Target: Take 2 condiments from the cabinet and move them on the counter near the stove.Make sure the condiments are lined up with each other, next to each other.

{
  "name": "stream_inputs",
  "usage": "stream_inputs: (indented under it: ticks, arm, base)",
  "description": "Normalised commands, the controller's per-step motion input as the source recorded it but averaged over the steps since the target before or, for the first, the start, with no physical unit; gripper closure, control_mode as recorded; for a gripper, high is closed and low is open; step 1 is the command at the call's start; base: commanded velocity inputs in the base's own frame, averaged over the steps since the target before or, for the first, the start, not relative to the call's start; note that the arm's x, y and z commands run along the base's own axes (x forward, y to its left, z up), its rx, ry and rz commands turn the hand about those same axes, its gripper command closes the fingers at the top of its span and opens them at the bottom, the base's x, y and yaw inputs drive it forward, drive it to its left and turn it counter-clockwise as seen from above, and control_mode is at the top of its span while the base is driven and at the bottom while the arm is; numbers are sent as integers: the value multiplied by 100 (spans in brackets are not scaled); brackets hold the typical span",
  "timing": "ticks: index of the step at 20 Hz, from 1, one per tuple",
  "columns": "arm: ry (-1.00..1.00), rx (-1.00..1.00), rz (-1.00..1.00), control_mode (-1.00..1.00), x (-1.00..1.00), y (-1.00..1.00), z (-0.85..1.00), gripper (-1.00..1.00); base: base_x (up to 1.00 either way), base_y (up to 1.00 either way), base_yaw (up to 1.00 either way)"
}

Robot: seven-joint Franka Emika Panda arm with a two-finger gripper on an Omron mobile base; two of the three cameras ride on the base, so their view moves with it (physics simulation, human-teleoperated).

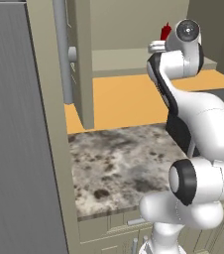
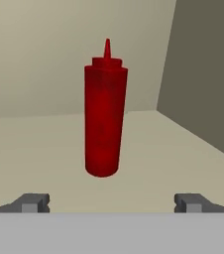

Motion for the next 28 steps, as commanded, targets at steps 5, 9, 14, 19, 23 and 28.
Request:
stream_inputs:
  ticks: [5,9,14,19,23,28]
  arm:
    - [-3,0,0,-100,14,0,1,-100]
    - [0,0,0,-100,7,0,8,-100]
    - [0,0,0,-100,4,-1,15,-100]
    - [0,0,0,-100,22,0,9,-100]
    - [0,0,0,-100,29,-1,5,-100]
    - [0,0,-1,-100,25,-4,3,-100]
  base:
    - [0,0,0]
    - [0,0,0]
    - [0,0,0]
    - [0,0,0]
    - [0,0,0]
    - [0,0,0]
